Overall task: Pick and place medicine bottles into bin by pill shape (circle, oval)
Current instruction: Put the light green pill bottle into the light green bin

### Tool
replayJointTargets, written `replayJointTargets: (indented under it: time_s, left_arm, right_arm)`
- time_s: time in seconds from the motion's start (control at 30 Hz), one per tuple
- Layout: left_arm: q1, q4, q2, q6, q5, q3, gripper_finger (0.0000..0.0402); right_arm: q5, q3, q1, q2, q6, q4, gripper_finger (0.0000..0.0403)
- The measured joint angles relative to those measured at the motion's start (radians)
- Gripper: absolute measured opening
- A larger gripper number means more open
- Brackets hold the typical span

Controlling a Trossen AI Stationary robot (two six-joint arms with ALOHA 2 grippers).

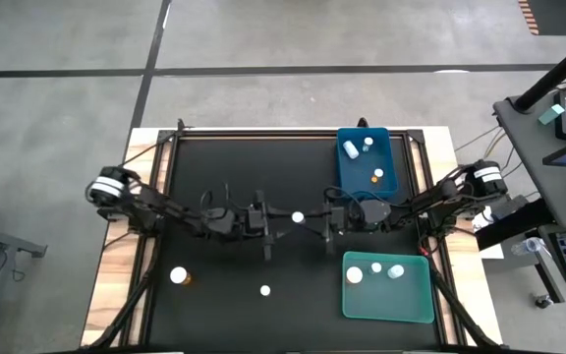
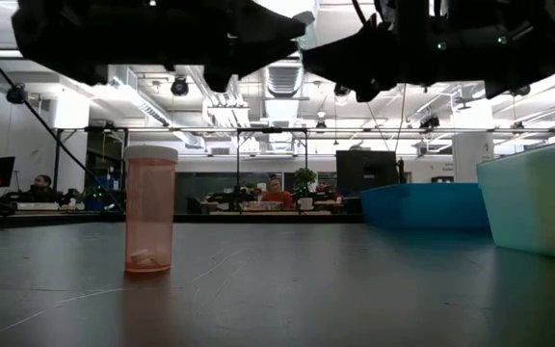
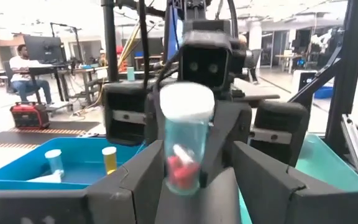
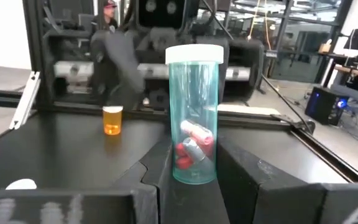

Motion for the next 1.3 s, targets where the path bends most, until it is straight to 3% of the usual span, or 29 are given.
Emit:
replayJointTargets:
  time_s: [0.27,0.67,1.13,1.3]
  left_arm:
    - [0.007,0.141,0.108,-0.001,0.016,0.046,0.0173]
    - [0.019,0.138,0.109,-0.002,0.017,0.053,0.0171]
    - [0.019,0.137,0.109,0.001,0.016,0.053,0.009]
    - [0.019,0.13,0.109,-0.002,0.017,0.053,0.0079]
  right_arm:
    - [-0.002,0.002,0.0,0.002,-0.001,0.002,0.0096]
    - [-0.001,0.002,0.0,0.004,-0.001,0.001,0.0096]
    - [-0.001,0.002,0.0,0.005,0.0,0.001,0.0096]
    - [-0.001,0.002,0.0,0.005,-0.016,-0.015,0.0121]
